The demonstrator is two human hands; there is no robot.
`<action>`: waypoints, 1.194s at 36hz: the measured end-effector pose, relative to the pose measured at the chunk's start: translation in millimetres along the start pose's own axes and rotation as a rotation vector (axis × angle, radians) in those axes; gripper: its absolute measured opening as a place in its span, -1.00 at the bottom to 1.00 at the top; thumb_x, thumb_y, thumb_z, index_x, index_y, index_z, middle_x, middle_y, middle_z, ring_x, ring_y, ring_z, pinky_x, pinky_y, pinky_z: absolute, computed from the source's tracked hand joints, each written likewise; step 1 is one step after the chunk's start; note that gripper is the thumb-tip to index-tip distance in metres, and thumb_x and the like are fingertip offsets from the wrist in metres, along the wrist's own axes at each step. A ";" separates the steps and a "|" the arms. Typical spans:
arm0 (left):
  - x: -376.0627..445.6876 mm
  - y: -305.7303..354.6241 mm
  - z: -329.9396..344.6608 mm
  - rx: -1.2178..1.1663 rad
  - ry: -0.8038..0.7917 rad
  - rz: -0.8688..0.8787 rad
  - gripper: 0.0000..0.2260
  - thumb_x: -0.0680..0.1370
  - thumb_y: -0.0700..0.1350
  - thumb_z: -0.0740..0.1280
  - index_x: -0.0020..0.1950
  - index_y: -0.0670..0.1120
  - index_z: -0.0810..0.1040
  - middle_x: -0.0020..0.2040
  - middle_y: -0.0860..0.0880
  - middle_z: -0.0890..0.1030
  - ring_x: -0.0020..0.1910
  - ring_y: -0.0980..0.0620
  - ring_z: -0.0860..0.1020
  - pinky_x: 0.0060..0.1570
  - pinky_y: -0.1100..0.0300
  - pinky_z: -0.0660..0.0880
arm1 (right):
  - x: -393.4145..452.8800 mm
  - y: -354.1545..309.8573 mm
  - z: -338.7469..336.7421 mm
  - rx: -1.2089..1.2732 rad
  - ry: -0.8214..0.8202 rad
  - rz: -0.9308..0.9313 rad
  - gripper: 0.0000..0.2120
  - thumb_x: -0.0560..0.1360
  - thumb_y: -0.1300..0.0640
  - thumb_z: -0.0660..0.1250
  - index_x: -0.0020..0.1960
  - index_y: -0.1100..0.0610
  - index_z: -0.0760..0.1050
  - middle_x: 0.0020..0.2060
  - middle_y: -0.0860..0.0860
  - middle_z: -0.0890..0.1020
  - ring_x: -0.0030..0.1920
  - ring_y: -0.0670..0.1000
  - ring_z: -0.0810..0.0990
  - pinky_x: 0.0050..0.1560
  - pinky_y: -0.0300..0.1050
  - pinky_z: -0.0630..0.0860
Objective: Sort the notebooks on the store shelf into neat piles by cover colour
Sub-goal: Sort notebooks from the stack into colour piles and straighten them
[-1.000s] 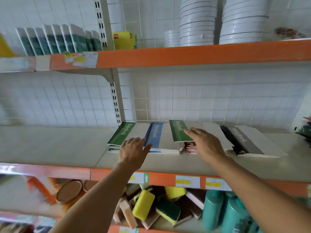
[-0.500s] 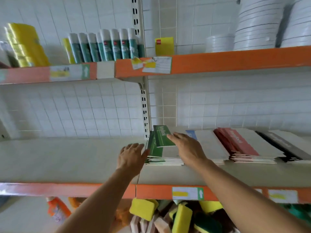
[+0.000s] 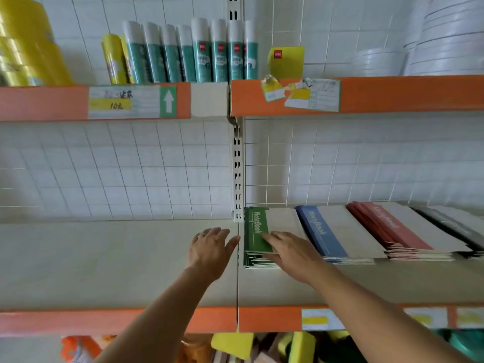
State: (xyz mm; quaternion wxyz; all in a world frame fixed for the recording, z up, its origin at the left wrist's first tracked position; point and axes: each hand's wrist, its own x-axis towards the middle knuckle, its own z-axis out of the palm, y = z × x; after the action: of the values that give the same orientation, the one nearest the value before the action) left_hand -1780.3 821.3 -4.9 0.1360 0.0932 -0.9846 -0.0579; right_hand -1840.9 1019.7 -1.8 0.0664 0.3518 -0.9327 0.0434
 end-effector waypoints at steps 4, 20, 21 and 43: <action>6.8 0.5 3.6 -0.017 -0.014 0.003 -0.51 0.62 0.23 -0.05 0.45 0.06 0.34 0.45 0.02 0.36 0.45 0.02 0.27 0.41 0.11 0.17 | 1.7 3.4 -0.1 -0.009 -0.064 0.007 -0.30 0.52 -0.33 0.09 0.54 0.02 0.10 0.45 0.02 0.29 0.40 0.06 0.31 0.30 0.00 0.40; 10.6 37.9 1.8 -0.057 -0.010 0.141 -0.54 0.63 0.20 -0.05 0.40 0.04 0.40 0.40 0.03 0.41 0.40 0.01 0.32 0.37 0.11 0.20 | -36.5 31.0 -19.7 0.032 0.082 0.152 -0.39 0.57 -0.24 0.09 0.52 0.03 0.15 0.46 -0.03 0.29 0.41 0.01 0.30 0.31 -0.08 0.33; 9.3 43.4 2.1 -0.060 -0.002 0.152 -0.55 0.63 0.19 -0.04 0.35 0.03 0.43 0.37 0.04 0.44 0.37 0.01 0.35 0.34 0.11 0.23 | -43.6 36.3 -21.5 0.033 0.094 0.173 -0.39 0.57 -0.24 0.10 0.52 0.04 0.16 0.45 -0.03 0.31 0.40 0.01 0.31 0.29 -0.08 0.35; -86.7 312.3 12.2 -0.047 -0.018 0.358 -0.58 0.63 0.21 0.01 0.37 0.08 0.41 0.38 0.07 0.43 0.37 0.04 0.35 0.32 0.15 0.22 | -312.3 200.2 -63.8 -0.069 0.127 0.494 -0.46 0.58 -0.20 0.11 0.46 0.08 0.29 0.38 0.03 0.43 0.35 0.05 0.41 0.29 -0.10 0.35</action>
State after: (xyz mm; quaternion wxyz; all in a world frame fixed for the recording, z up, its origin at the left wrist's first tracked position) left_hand -1754.1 1144.4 4.7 0.1373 -0.0871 -0.9851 -0.0566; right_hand -1735.3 1380.9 6.1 0.1242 0.1072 -0.9853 0.0484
